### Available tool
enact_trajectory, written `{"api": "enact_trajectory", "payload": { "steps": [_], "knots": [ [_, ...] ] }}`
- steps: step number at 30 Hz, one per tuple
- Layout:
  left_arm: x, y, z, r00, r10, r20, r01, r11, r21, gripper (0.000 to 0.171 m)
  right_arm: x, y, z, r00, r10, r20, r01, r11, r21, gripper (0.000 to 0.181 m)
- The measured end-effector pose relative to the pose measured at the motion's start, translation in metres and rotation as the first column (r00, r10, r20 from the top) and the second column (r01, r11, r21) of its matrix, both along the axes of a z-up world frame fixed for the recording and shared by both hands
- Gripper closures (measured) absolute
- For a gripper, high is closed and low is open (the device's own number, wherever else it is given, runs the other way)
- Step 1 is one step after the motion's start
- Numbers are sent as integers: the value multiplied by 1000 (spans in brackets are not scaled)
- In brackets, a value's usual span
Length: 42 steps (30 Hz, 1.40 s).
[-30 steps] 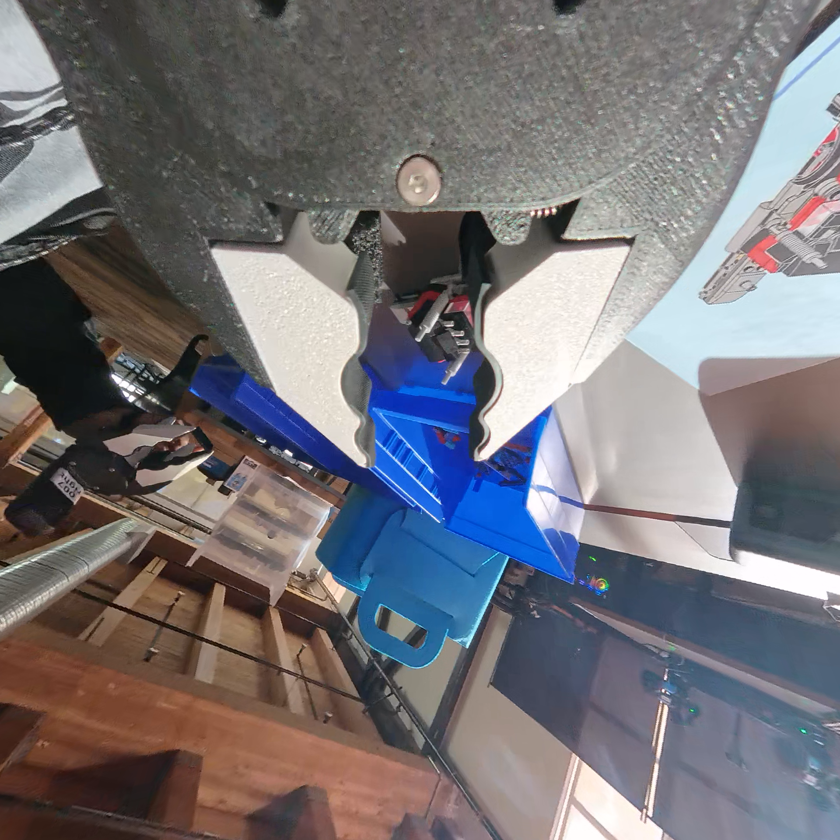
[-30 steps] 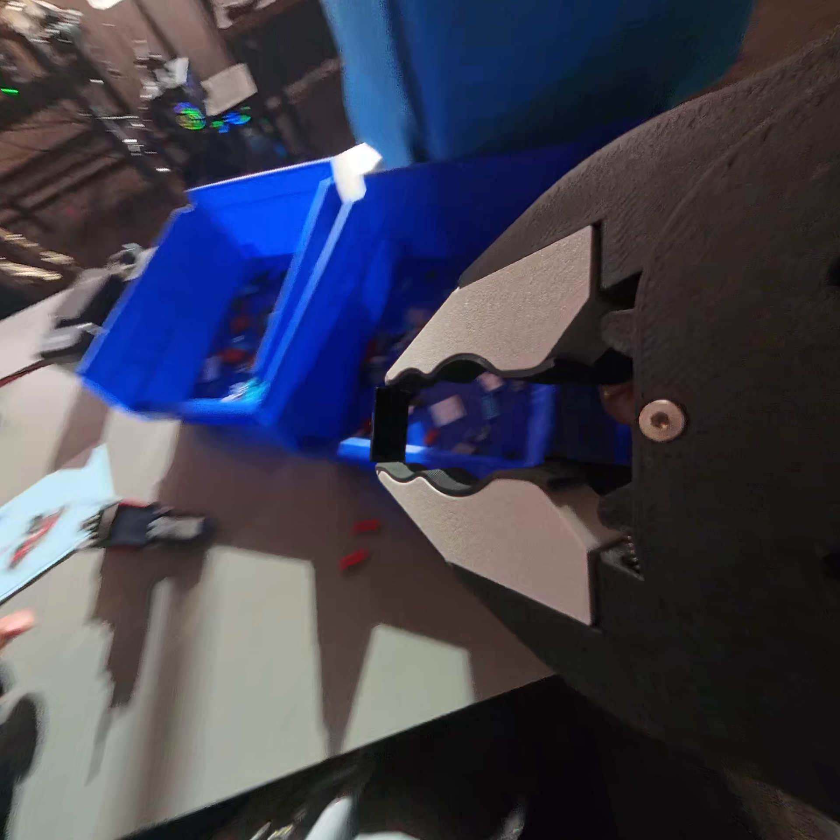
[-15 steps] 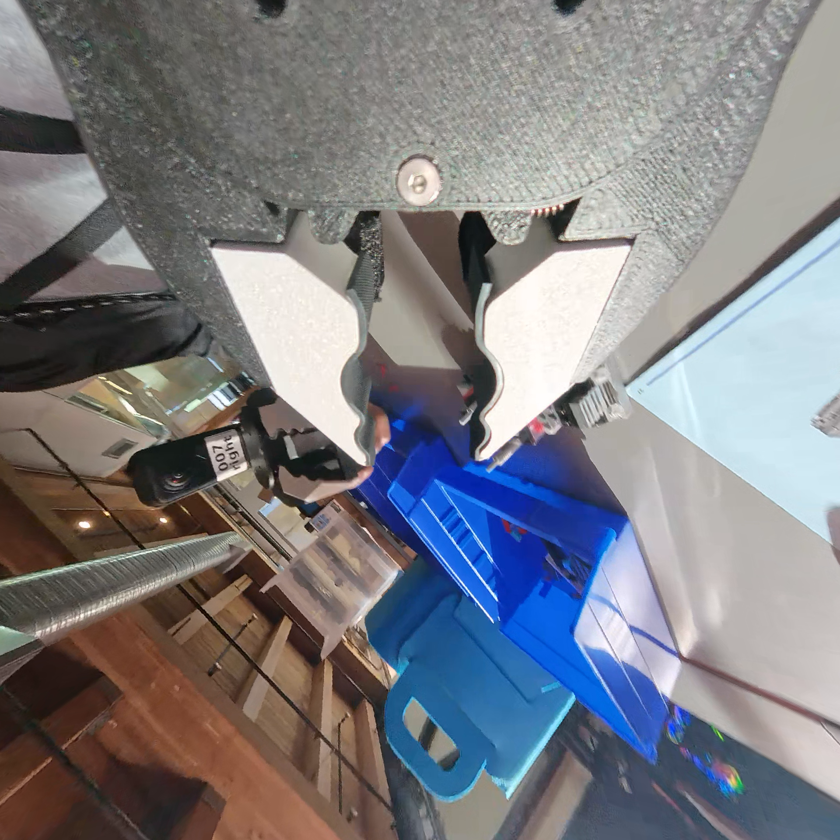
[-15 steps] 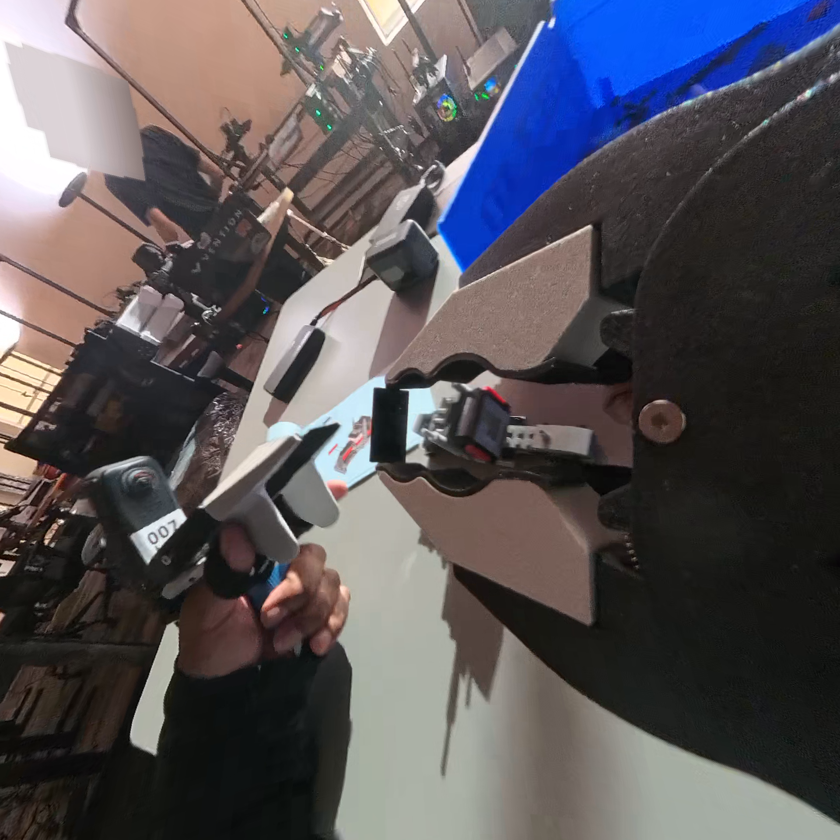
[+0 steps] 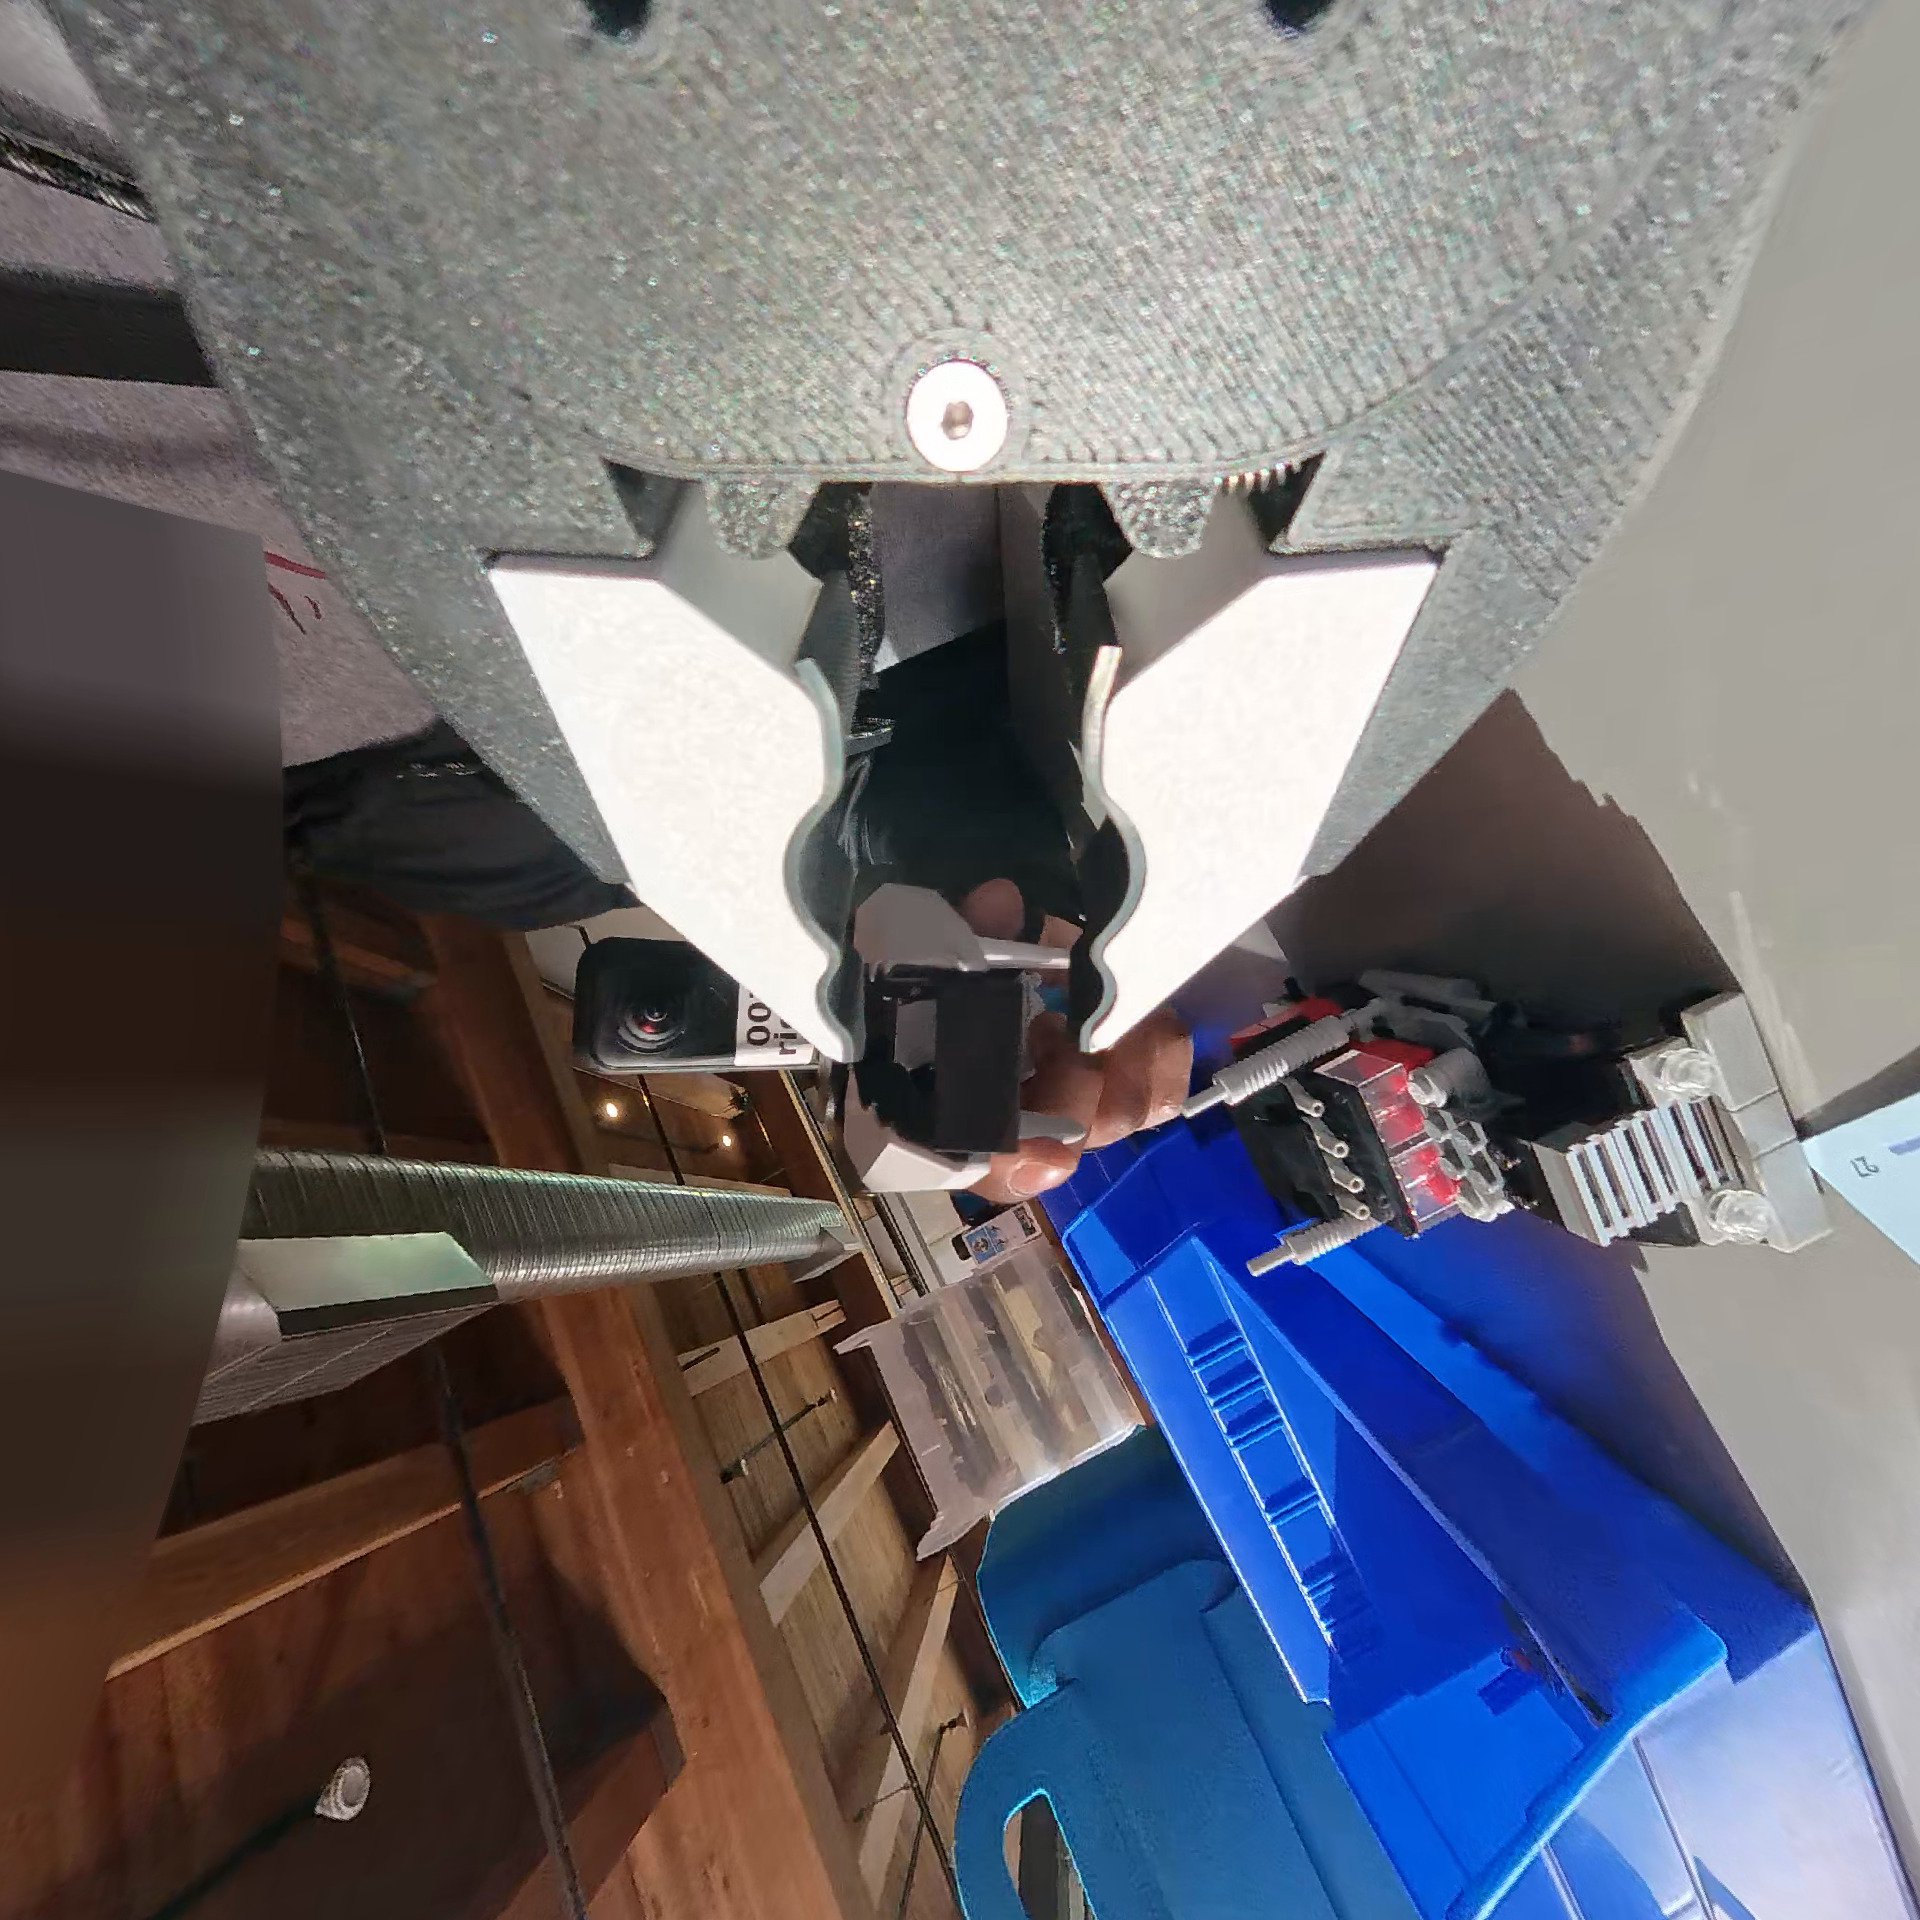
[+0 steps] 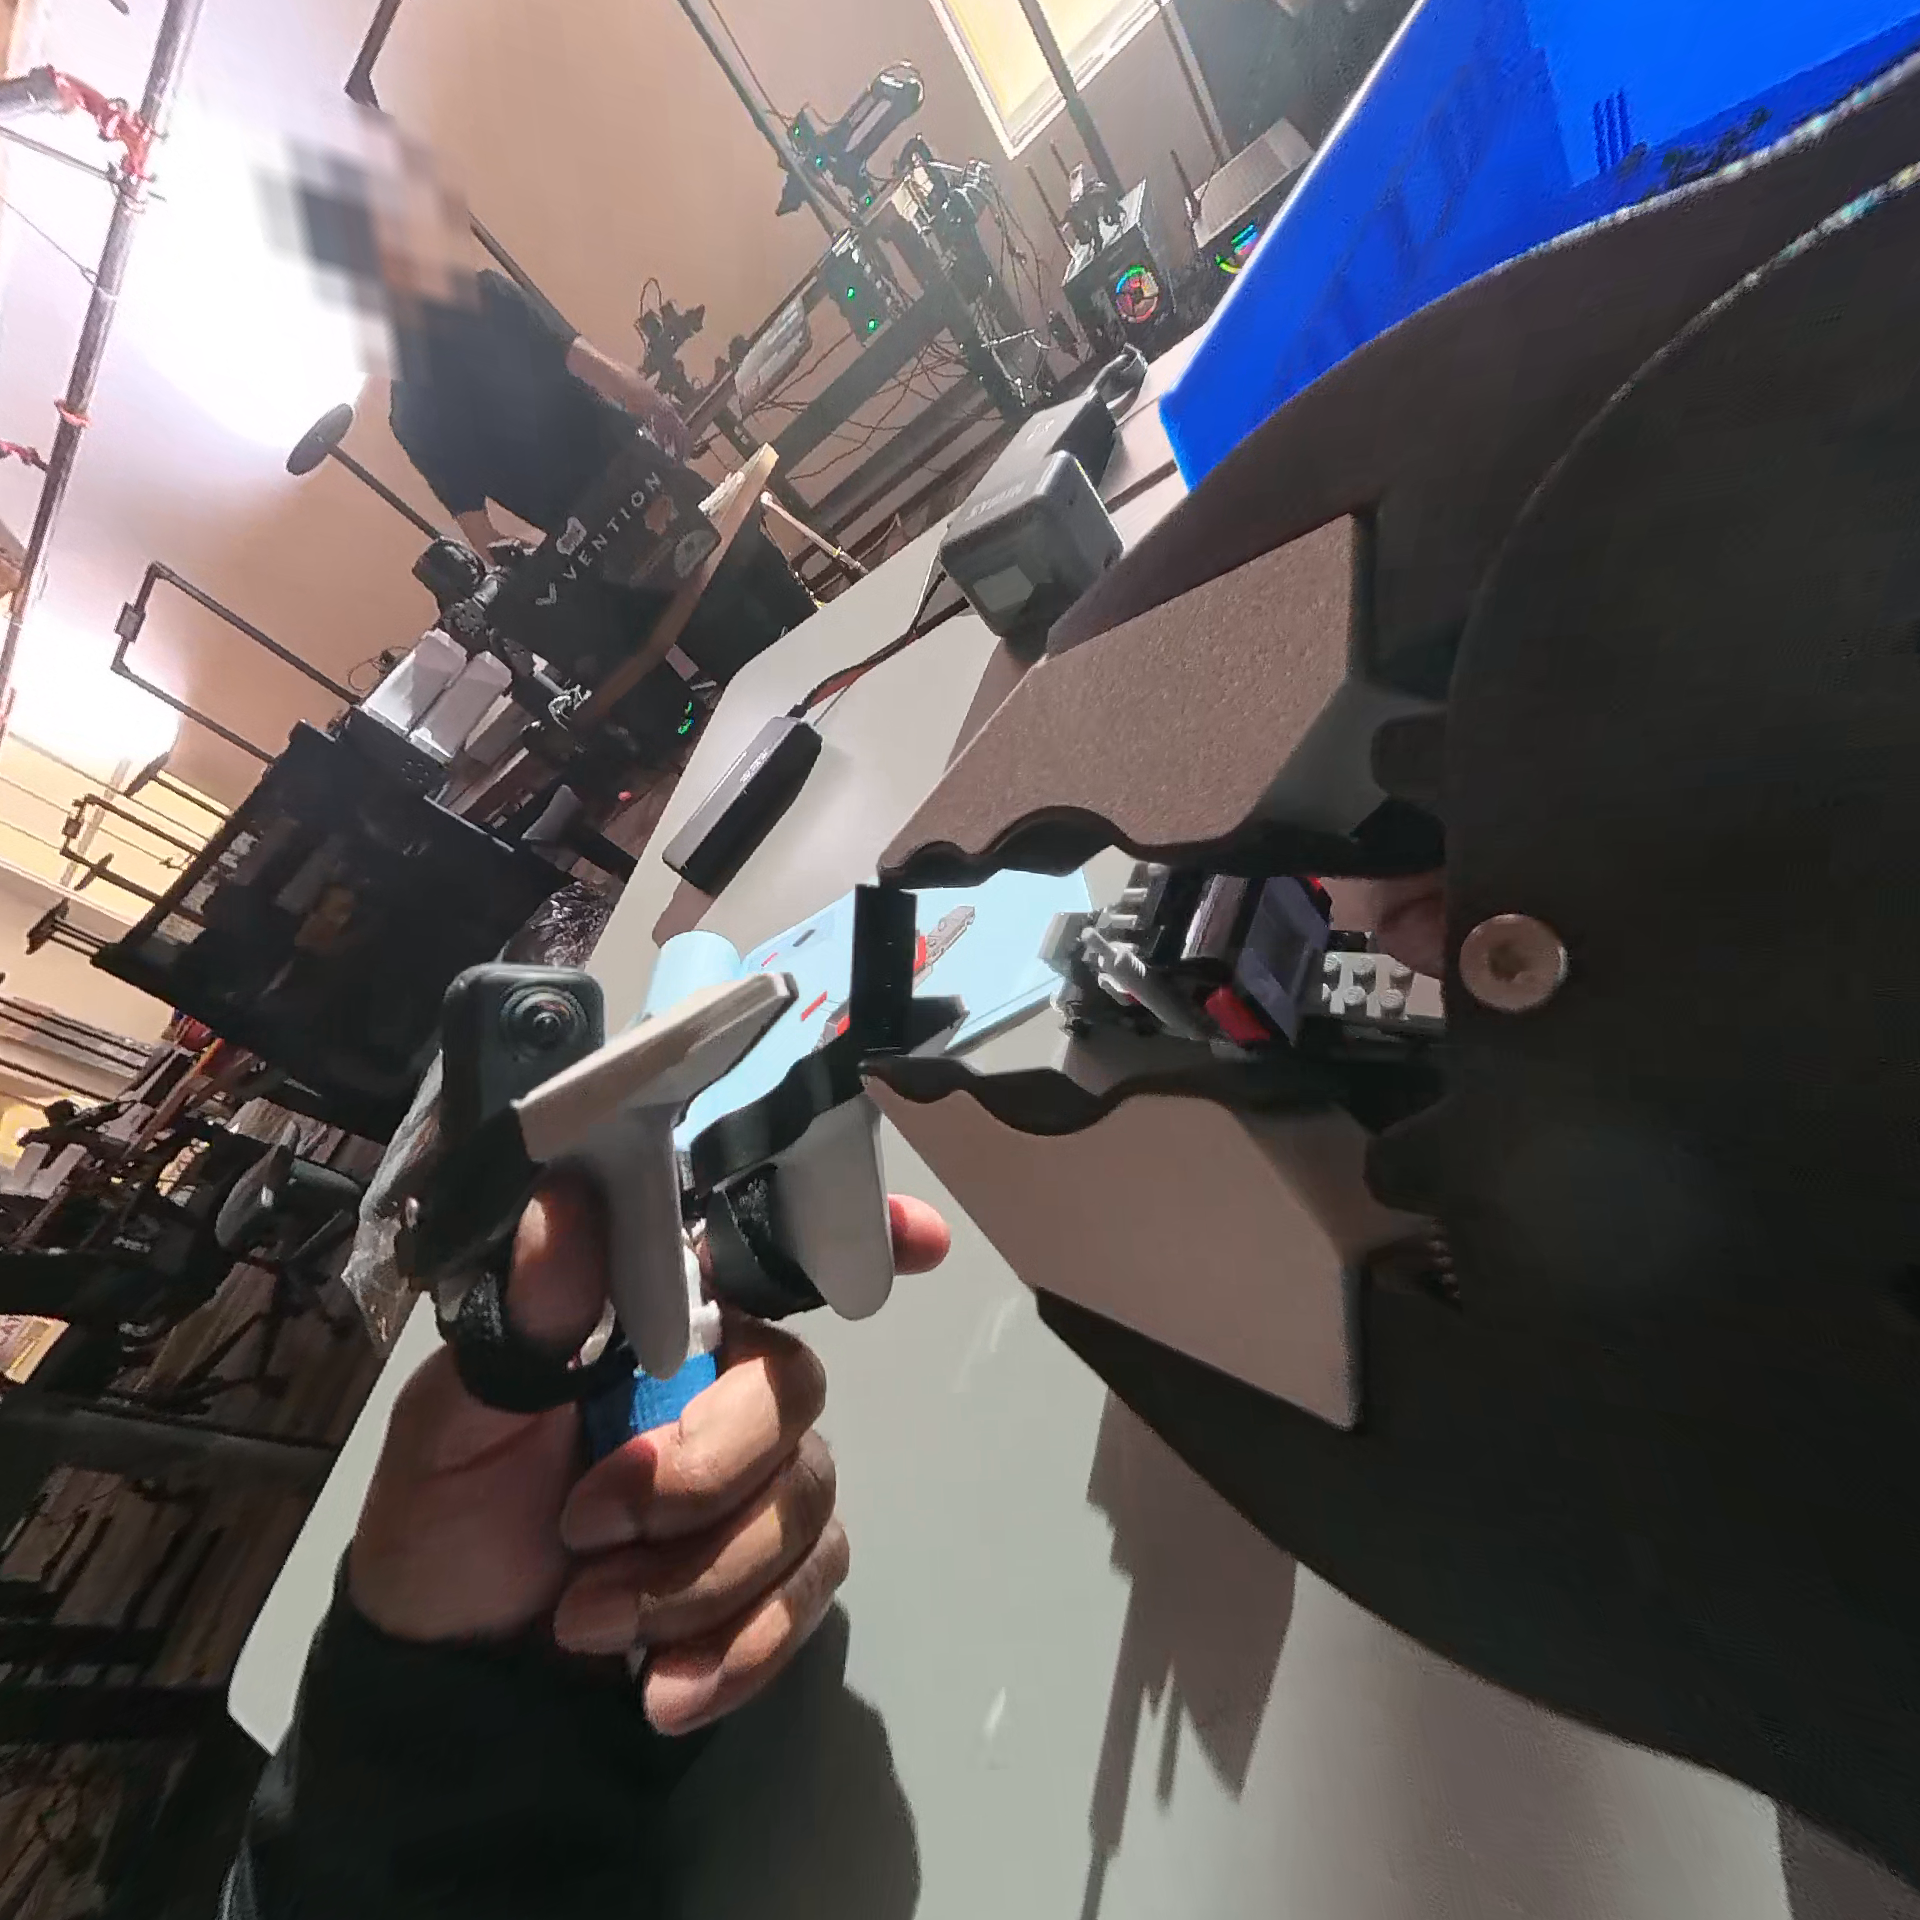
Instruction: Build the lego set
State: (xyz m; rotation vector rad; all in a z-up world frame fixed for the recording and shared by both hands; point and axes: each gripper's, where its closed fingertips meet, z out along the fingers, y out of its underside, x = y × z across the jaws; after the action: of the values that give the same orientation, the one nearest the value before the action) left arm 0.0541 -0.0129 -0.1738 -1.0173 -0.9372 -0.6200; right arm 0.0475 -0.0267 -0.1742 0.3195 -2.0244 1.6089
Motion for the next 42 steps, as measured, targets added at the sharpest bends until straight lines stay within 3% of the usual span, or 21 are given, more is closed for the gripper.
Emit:
{"api": "enact_trajectory", "payload": {
  "steps": [8,15,19,23,27,30,35,42],
  "knots": [
    [-2,6,-8,999,28,-15,-29,995,-90,154,5,-4,-8,1000,18,-6,-18,1000,25,146],
    [-10,4,-33,994,88,-69,-107,927,-358,154,-4,10,-27,997,-68,25,63,983,175,138],
    [-12,-4,-52,989,105,-103,-145,818,-557,154,-2,45,-23,987,-113,115,86,972,217,133],
    [-10,-9,-70,989,73,-126,-142,679,-720,154,-9,102,-24,953,-222,205,160,946,281,130],
    [-9,-13,-91,992,39,-120,-122,541,-832,154,-14,167,-37,895,-340,288,231,907,352,131],
    [-7,-13,-99,992,14,-122,-114,477,-872,153,-14,212,-46,840,-423,339,282,875,394,132],
    [-4,-9,-98,991,-14,-133,-110,473,-874,145,7,264,-71,790,-469,394,249,833,494,140],
    [-1,-9,-79,982,-15,-190,-148,569,-809,143,29,260,-98,809,-412,420,149,834,531,153]
  ]
}}
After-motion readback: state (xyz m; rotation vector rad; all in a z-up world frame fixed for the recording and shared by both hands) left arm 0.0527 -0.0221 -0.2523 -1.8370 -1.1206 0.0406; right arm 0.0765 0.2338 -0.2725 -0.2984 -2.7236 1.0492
